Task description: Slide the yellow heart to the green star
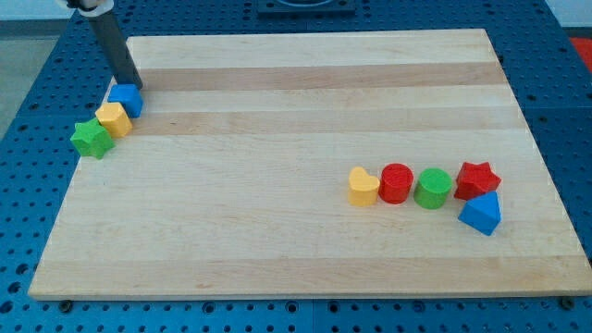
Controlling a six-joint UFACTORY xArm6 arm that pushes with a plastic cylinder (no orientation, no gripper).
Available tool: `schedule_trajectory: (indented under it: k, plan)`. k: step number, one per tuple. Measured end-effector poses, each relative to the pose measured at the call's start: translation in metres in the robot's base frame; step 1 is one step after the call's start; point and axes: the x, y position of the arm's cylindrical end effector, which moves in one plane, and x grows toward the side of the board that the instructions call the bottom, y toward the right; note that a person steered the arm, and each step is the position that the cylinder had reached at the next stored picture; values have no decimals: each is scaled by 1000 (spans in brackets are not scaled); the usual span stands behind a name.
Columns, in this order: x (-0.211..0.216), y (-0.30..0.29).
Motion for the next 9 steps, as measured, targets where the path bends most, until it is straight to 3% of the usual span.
schedule_trajectory:
  k: [2,3,4,6,7,9]
  plan:
    - [3,-4]
    - [-7,39]
    - [24,115]
    - [166,145]
    - [211,184]
    - [228,329]
